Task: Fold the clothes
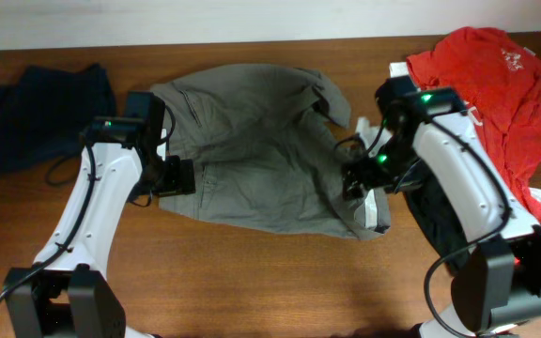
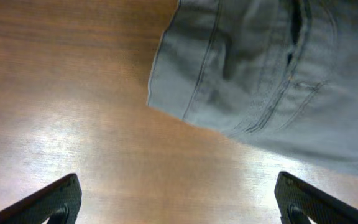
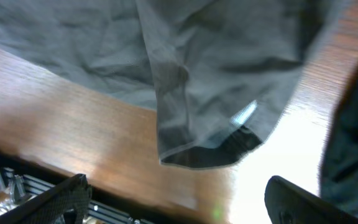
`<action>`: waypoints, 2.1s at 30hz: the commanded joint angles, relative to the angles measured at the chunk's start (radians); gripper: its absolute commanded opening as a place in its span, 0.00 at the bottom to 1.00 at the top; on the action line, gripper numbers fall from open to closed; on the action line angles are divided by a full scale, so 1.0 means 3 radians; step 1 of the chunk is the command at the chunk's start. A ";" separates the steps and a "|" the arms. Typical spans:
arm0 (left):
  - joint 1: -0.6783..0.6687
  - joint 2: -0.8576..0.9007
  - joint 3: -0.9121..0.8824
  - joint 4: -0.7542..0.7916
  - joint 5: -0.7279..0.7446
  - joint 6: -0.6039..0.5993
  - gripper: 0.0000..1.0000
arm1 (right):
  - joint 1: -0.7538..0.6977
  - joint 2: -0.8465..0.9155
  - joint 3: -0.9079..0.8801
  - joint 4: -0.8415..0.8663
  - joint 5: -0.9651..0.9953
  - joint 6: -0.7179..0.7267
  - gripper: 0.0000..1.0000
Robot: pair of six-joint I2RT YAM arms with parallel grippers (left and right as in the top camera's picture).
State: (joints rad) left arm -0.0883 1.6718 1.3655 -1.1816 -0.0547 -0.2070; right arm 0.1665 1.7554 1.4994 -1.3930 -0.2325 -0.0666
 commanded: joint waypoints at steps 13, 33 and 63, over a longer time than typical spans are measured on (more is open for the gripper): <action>0.0125 0.0069 -0.1044 0.1520 0.0370 0.0498 0.99 | 0.0078 -0.0028 -0.0647 0.0649 0.0005 0.0164 0.88; 0.0123 0.0448 -0.1114 0.1904 0.0409 0.0519 0.01 | 0.0075 -0.0028 -0.1013 0.0970 -0.0083 0.0229 0.29; 0.0125 -0.0366 -0.0193 0.1330 0.0106 0.0520 0.01 | -0.0487 -0.0326 -0.1067 0.0951 -0.0412 0.0060 0.24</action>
State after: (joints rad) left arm -0.0540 1.5707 1.2980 -0.7860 -0.0082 -0.0559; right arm 0.0257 1.6615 1.2545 -1.1370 -0.3035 -0.0349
